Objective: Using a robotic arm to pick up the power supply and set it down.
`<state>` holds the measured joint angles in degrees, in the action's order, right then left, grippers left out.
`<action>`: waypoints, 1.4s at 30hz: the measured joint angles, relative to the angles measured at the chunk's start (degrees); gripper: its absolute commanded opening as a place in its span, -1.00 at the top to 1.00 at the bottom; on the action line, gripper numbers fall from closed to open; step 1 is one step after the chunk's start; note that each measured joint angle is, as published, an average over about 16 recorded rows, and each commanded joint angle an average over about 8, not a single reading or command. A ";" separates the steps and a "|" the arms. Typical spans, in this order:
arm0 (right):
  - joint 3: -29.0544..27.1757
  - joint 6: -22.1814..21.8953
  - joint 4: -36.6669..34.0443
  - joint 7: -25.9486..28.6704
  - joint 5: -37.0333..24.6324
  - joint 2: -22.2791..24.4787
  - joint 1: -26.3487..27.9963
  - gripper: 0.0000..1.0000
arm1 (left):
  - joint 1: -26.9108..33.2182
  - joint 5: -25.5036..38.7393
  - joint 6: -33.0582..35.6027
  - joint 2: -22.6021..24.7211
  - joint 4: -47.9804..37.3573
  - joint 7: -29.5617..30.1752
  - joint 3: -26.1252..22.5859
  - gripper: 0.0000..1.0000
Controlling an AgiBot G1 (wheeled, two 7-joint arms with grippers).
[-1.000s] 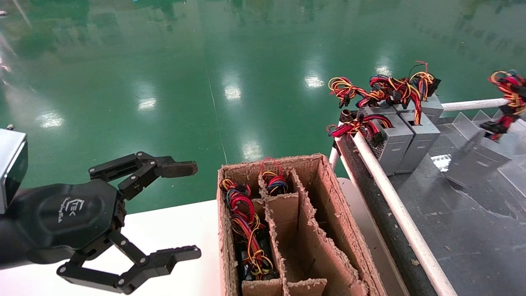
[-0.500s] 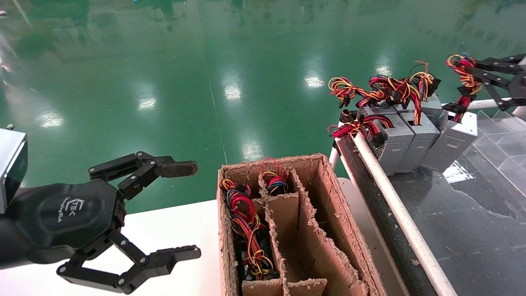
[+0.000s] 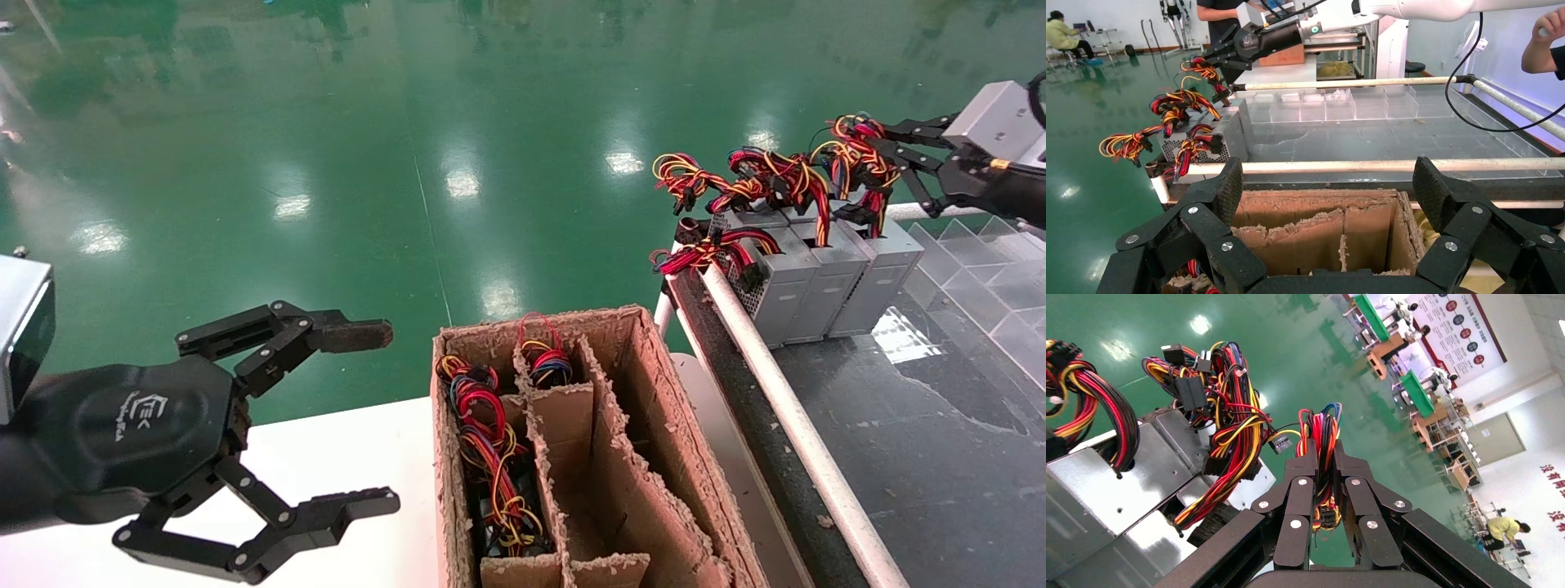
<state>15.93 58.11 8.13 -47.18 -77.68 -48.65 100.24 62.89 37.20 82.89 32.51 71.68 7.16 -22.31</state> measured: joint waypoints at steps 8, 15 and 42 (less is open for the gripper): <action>0.03 -1.32 -3.38 -2.34 -0.13 -1.33 1.27 -1.00 | 0.00 0.00 0.00 0.00 0.00 0.00 0.00 -1.00; 0.12 -1.13 -5.58 -2.73 -0.28 -1.49 1.94 -1.00 | 0.00 0.00 0.00 0.00 0.00 0.00 0.00 -1.00; 1.62 3.47 -11.42 14.28 -2.45 1.03 7.23 -1.00 | 0.00 -0.01 0.00 0.00 0.00 0.00 -0.01 -1.00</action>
<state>17.54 61.58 -3.29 -32.90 -80.13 -47.63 107.47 62.90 37.19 82.89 32.50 71.68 7.15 -22.31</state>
